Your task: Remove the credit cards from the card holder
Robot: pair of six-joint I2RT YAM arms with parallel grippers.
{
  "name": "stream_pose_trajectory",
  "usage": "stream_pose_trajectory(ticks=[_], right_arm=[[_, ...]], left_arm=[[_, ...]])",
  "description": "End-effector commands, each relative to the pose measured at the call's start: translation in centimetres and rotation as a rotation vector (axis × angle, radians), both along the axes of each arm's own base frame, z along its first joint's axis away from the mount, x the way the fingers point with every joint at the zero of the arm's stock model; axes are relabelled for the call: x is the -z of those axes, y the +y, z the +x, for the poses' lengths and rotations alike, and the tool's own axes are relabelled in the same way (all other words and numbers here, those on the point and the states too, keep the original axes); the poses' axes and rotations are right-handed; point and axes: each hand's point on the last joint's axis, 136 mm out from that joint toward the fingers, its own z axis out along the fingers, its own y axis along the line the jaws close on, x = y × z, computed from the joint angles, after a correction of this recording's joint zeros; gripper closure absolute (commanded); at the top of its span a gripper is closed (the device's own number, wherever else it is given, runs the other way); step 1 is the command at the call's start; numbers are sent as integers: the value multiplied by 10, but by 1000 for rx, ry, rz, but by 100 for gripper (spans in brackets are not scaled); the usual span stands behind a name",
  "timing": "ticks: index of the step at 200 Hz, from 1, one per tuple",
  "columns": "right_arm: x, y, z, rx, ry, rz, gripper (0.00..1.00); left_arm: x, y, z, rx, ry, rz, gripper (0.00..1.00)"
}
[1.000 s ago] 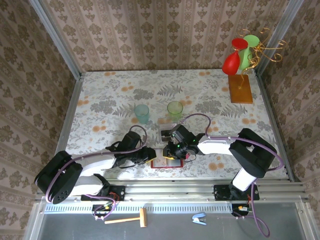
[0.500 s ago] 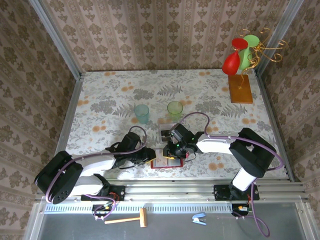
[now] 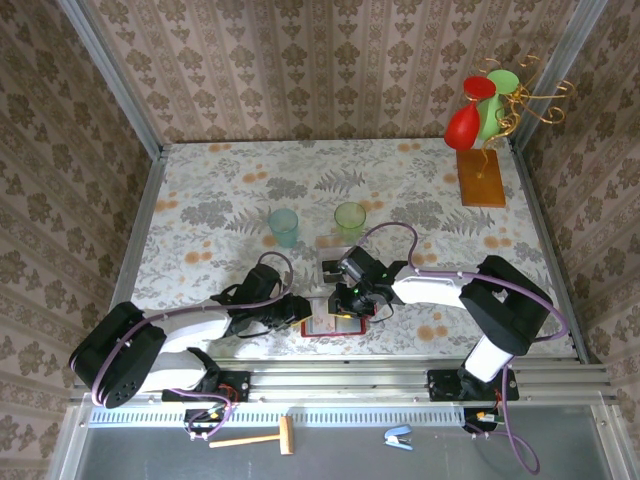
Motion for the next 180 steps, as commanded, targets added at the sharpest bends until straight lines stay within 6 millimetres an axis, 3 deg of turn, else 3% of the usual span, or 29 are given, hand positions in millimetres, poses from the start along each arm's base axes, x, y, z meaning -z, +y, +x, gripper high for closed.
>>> stream_pose_trajectory(ticks=[1, 30, 65, 117, 180], right_arm=[[-16, 1, 6, -4, -46, 6, 77], [-25, 10, 4, -5, -44, 79, 80], [-17, 22, -2, -16, 9, 137, 80], [3, 15, -5, -9, 43, 82, 75], [5, 6, 0, -15, 13, 12, 74]], left_arm=[[6, 7, -3, 3, 10, 21, 70], [7, 8, -2, 0, 10, 24, 70], [7, 8, -2, 3, 11, 24, 70], [6, 9, -1, 2, 12, 24, 70], [7, 10, -2, 1, 17, 27, 70]])
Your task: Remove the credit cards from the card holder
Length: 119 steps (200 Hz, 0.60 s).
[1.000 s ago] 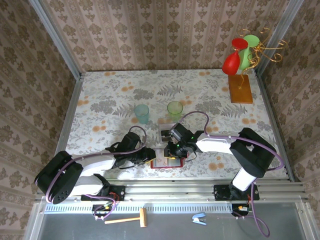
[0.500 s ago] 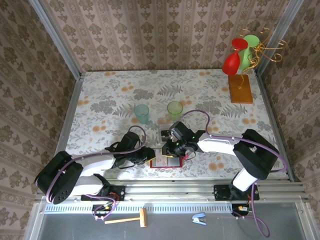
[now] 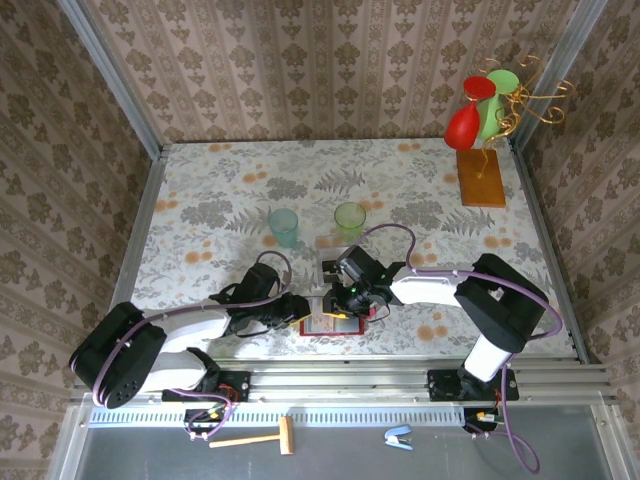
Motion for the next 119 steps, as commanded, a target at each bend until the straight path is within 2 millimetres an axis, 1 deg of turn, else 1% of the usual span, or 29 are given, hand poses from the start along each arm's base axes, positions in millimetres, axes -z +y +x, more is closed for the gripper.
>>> stream_pose_trajectory(ticks=[1, 84, 119], right_arm=[[7, -9, -1, -7, -4, -68, 74], [2, -10, 5, -19, -31, -91, 74], [-1, -10, 5, -18, -33, -84, 74]], left_arm=[[7, 7, -5, 8, 16, 27, 70], [7, 7, -5, 8, 17, 27, 70], [2, 6, -2, 5, 8, 18, 70]])
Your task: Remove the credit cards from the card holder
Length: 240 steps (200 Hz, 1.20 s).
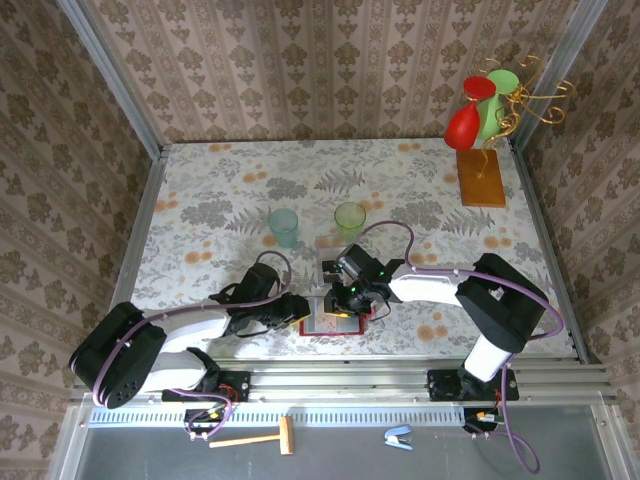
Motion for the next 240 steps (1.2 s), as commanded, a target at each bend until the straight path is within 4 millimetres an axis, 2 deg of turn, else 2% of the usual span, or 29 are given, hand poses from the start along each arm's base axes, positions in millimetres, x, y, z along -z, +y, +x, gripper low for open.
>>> stream_pose_trajectory(ticks=[1, 60, 106, 143, 188, 240], right_arm=[[-1, -4, 4, 3, -16, -32, 74], [-16, -2, 6, 17, -40, 30, 74], [-13, -7, 6, 46, -24, 54, 74], [-10, -11, 4, 59, -16, 52, 74], [-7, -17, 4, 75, -12, 53, 74], [-8, -18, 4, 81, -12, 71, 74]], left_arm=[[1, 4, -3, 8, 6, 16, 70], [-22, 1, 4, 10, -39, 4, 70], [-32, -4, 8, 13, -54, -13, 72], [-30, -11, 7, 26, -44, -24, 73], [-29, -23, 6, 56, -44, -34, 79], [-20, -26, 5, 67, -27, -17, 80]])
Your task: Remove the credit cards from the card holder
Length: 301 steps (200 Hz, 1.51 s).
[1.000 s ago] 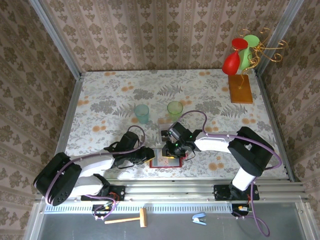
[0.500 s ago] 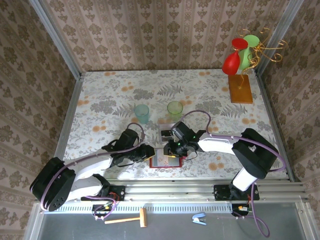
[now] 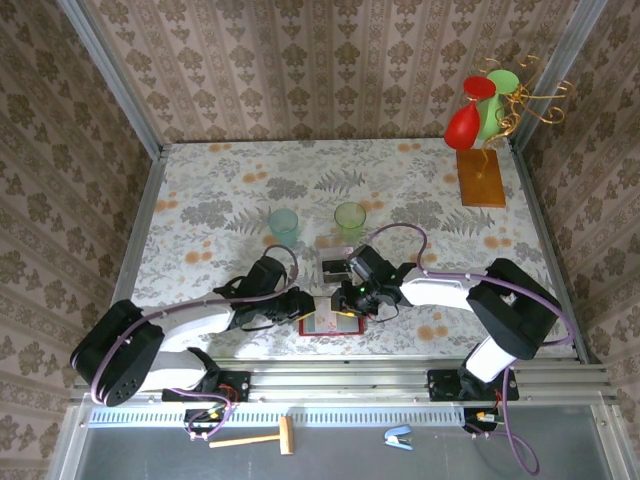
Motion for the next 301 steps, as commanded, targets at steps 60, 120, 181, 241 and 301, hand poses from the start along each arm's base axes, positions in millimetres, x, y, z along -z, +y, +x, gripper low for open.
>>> stream_pose_trajectory(ticks=[60, 120, 181, 241, 301], right_arm=[[-2, 4, 0, 16, 14, 51, 74], [7, 3, -2, 22, 34, 47, 75], [13, 1, -4, 25, 46, 33, 75], [12, 12, -4, 29, 68, 108, 76], [2, 12, -3, 41, 49, 136, 81]], left_arm=[[15, 0, -4, 17, 19, 19, 85], [23, 5, -9, 14, 31, 37, 86], [25, 7, -9, 13, 34, 41, 86], [28, 8, -11, 13, 39, 47, 87], [28, 8, -11, 11, 39, 46, 87]])
